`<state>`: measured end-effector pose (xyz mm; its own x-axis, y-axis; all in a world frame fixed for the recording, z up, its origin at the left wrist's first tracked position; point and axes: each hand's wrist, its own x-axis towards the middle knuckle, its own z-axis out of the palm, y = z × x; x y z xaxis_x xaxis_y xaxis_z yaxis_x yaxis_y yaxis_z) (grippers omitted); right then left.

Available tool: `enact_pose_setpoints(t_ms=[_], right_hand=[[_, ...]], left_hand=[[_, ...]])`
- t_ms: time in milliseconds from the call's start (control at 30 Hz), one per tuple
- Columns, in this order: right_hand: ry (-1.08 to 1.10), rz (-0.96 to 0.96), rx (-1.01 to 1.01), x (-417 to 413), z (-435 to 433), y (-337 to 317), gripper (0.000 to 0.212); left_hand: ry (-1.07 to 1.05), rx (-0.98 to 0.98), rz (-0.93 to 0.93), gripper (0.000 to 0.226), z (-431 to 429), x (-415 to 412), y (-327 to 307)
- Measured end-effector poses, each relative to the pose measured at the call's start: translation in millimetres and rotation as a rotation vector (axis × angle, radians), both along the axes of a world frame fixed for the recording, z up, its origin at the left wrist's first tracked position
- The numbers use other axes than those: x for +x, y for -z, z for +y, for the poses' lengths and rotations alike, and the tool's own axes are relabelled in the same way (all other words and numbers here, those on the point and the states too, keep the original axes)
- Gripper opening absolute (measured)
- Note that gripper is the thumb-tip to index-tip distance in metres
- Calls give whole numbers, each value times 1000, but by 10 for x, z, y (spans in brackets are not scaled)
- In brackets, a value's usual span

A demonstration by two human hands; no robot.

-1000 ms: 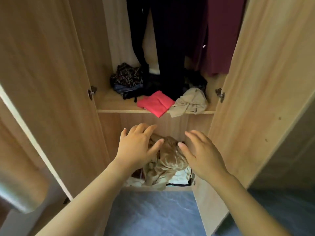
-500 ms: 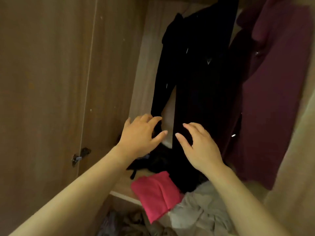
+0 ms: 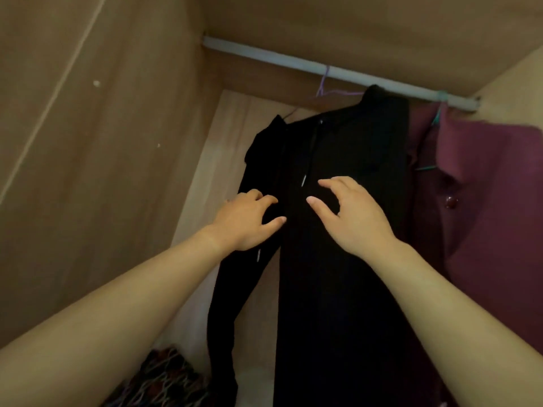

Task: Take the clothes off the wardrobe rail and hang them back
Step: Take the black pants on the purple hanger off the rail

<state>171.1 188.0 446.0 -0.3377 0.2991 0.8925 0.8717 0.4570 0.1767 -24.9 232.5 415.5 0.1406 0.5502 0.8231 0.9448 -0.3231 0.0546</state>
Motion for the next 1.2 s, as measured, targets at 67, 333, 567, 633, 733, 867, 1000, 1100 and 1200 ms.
enact_pose_setpoints(t_ms=[67,333,567,633,733,867,1000,1100,1200], right_hand=[[51,-16,65,-5,215,-339,53],[312,-58,352,78,696,-1429,50],[509,-109,438,185,831,-2183,48],[545,-65,408,260,868,-2323,48],[523,-30,337,342,946,-2464,47],[487,-22,335,374,1057,-2562,39],[504,-10,370,426,1161,-2579,29],[469,22,430,460,1225,-2592,23],[387,122,445,475,1271,-2639,16]], left_hand=[[48,32,-24,60,378,-99,-274],[249,251,-50,63,1326,-252,-1145],[315,388,-149,58,1765,-166,-1762],[354,420,-170,56,1853,-136,-1919],[412,450,-170,54,1948,-51,-2081],[503,454,-190,57,2074,94,-2157],[515,411,-151,67,2225,174,-2119],[486,372,-94,80,2318,159,-2061],[373,394,-26,89,2383,125,-1983]])
